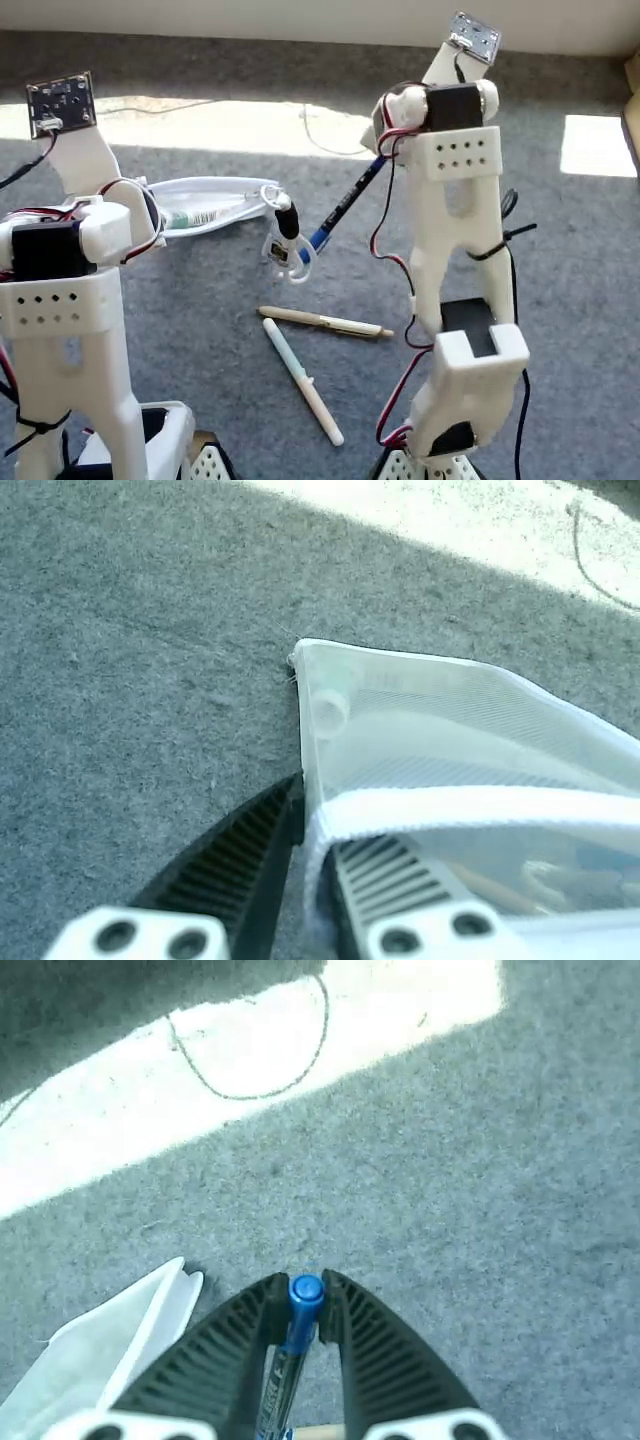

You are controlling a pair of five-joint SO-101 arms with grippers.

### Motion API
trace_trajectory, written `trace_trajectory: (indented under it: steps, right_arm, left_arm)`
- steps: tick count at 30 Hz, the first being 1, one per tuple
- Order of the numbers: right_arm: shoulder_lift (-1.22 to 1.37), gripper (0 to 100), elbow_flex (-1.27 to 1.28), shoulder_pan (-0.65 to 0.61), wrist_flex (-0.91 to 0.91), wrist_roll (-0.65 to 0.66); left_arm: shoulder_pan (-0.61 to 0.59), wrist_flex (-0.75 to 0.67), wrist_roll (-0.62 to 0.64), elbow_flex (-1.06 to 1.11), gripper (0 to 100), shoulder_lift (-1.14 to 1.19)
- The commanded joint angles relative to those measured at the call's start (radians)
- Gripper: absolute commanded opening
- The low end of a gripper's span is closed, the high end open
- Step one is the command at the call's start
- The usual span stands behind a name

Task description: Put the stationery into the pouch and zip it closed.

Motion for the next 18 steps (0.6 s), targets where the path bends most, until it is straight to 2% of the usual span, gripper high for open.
trace_trajectory:
  steps: [1,6,10,14,18]
  right_arm:
    - [-0.183,0.5,0.061,0.005,0.018,0.017]
    - [-0.331,0.5,0.124,0.005,0.018,0.018]
    - [-0.429,0.5,0.13,0.004,0.018,0.097]
    - [-0.513,0.5,0.128,0.004,0.018,0.115]
    - [-0.587,0.5,0.128,-0.044,0.016,0.117]
  left_arm:
    - [-0.005,-0.031,-0.005,-0.012,1,-0.035]
    - [0.016,-0.029,-0.005,-0.012,1,-0.035]
    - [0.021,-0.029,-0.005,-0.012,1,-0.031]
    - [0.021,-0.028,-0.005,-0.012,1,-0.031]
    - [0.021,-0.028,-0.005,-0.012,1,-0.031]
